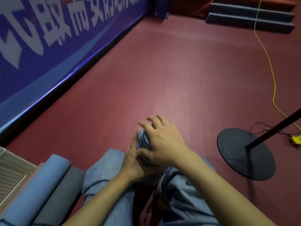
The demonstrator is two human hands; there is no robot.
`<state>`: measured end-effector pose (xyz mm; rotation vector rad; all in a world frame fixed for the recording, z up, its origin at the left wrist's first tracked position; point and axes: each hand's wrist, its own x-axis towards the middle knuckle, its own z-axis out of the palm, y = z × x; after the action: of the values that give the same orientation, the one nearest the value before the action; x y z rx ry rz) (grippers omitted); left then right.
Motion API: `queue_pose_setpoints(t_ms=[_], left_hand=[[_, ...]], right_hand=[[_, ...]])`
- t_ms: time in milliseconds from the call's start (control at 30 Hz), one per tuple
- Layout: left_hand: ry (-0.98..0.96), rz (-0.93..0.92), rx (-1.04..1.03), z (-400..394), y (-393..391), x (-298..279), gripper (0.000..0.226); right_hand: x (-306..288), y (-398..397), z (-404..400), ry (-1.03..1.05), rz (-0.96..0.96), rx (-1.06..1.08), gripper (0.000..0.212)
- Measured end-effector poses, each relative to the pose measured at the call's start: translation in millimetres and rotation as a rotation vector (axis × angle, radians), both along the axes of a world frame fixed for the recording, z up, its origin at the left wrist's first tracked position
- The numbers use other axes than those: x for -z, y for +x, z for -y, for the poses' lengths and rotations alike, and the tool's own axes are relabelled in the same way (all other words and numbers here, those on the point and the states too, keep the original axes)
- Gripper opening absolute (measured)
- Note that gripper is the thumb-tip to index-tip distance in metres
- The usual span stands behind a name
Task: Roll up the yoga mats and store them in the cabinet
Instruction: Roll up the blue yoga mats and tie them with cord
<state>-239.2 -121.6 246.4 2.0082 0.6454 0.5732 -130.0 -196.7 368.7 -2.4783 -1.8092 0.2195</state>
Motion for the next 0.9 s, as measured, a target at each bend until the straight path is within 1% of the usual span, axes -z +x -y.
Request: queue_pose_setpoints(t_ms=[67, 100, 167, 233, 267, 333, 433, 500, 567, 633, 733, 800, 900], left_hand=[[0.039, 0.03, -0.045, 6, -2, -5, 0.122], [0.062, 0.049, -0.049, 9, -3, -8, 0.119], [0.083, 0.106, -0.051, 14, -8, -13, 0.12], [0.029, 0.196, -0.081, 17, -13, -15, 0.123], [0.005, 0.222, -0.088, 17, -14, -14, 0.124], [-0.01, 0.189, -0.07, 17, -14, -5, 0.132], [-0.02, 0.027, 0.009, 11, -12, 9, 0.155], [-0.054, -0.055, 0.068, 6, -10, 10, 0.16], [-0.077, -0.111, 0.101, 2, -5, 6, 0.163], [-0.083, -0.122, 0.124, 2, 0, 1, 0.156], [0.002, -0.091, 0.114, 4, 3, 0, 0.131], [0.033, -0.082, 0.078, 4, 1, 1, 0.126], [0.009, -0.053, 0.042, 5, -2, -1, 0.125]], right_hand=[[-16, 1, 6, -0.01, 0.01, -0.046, 0.077], [-26, 0, 10, -0.023, 0.035, -0.073, 0.071], [-47, -5, 19, -0.018, 0.085, -0.117, 0.063], [-60, -11, 20, 0.041, 0.111, -0.122, 0.06], [-57, -13, 18, 0.07, 0.102, -0.115, 0.059], [-34, -13, 16, 0.078, 0.036, -0.06, 0.065], [17, -3, 21, -0.01, -0.015, 0.082, 0.088], [35, 6, 29, -0.055, -0.002, 0.154, 0.095], [36, 12, 30, -0.047, 0.009, 0.156, 0.097], [35, 12, 26, -0.063, 0.013, 0.137, 0.1], [36, 7, 21, -0.088, 0.009, 0.139, 0.102], [33, 6, 20, -0.081, -0.013, 0.121, 0.105], [22, 8, 19, -0.108, -0.058, 0.077, 0.106]])
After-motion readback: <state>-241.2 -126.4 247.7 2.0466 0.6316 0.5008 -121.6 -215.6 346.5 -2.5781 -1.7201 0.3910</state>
